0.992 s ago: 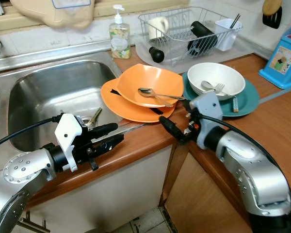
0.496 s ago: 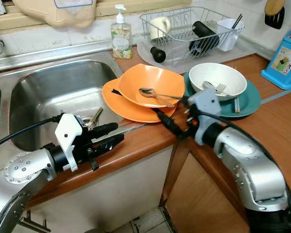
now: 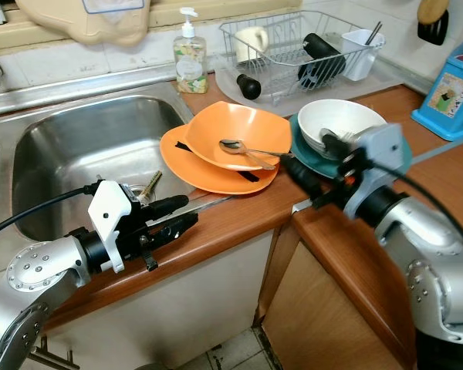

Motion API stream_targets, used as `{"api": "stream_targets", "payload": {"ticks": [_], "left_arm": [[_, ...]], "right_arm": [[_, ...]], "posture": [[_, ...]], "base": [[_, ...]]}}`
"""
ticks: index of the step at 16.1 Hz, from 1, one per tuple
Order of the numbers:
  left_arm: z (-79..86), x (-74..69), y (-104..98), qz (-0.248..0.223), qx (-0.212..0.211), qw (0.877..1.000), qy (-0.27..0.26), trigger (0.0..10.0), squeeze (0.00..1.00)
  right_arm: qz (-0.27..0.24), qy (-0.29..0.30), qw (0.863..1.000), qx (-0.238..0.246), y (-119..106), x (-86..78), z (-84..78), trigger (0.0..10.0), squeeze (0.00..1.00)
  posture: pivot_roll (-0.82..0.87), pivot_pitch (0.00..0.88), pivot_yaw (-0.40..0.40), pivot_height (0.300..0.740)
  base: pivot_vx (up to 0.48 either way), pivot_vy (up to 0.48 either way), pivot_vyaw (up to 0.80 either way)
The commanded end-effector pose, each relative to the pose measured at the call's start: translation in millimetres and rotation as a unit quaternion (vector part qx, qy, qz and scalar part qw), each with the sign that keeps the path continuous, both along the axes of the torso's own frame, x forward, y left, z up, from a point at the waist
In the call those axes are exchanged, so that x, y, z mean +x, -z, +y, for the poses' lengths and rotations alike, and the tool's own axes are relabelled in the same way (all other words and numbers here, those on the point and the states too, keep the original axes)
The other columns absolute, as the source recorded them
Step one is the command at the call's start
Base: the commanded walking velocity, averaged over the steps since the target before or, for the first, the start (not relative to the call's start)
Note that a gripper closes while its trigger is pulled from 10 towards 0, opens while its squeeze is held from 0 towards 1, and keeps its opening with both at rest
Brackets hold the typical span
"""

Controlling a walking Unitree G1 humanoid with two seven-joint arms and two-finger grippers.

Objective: Kitchen organization

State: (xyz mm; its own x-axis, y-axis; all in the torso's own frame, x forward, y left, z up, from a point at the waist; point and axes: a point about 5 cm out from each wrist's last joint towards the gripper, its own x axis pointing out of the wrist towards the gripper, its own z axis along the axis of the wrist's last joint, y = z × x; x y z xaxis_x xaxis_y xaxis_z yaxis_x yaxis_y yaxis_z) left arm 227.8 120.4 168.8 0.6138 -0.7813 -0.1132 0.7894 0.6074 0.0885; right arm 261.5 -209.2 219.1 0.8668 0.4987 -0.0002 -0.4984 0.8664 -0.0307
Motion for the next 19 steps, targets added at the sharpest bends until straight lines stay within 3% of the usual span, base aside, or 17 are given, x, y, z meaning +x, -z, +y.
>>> {"api": "stream_targets", "payload": {"ticks": [1,6,9,10,11,19], "left_arm": [[-1.0,1.2,-0.5,-0.003,0.004,1.0,0.001,10.0,0.0],[0.2,0.1,-0.5,-0.003,0.004,1.0,-0.002,10.0,0.0],[-0.2,0.5,-0.5,-0.004,0.005,1.0,-0.001,10.0,0.0],[-0.5,0.7,-0.7,-0.004,0.005,1.0,-0.001,10.0,0.0],[-0.6,0.9,-0.7,-0.005,0.005,1.0,-0.001,10.0,0.0],[-1.1,1.2,-0.8,-0.006,0.006,1.0,-0.002,10.0,0.0]], "right_arm": [[-0.009,0.004,1.0,0.012,-4.9,1.9,0.0,10.0,0.0],[0.005,-0.049,0.999,0.012,3.2,-5.5,24.3,10.0,0.0],[0.019,-0.051,0.998,0.009,11.0,-5.4,34.9,10.0,0.0],[0.032,-0.03,0.999,0.004,17.5,-1.3,36.4,2.2,0.0],[0.037,-0.021,0.999,0.004,19.5,0.3,36.5,0.1,0.0],[0.057,-0.014,0.998,0.019,29.5,7.6,50.8,0.0,0.0]], "posture": [[-0.07,0.0,0.041,0.74],[-0.07,0.0,0.033,0.74],[-0.07,0.0,0.035,0.74],[-0.06,0.0,0.035,0.74],[-0.06,0.0,0.035,0.74],[-0.06,0.0,0.032,0.74]], "base": [[0.0,0.0,0.0],[0.0,0.0,0.0],[0.0,0.0,0.0],[0.0,0.0,0.0],[0.0,0.0,0.0],[0.0,0.0,0.0]]}}
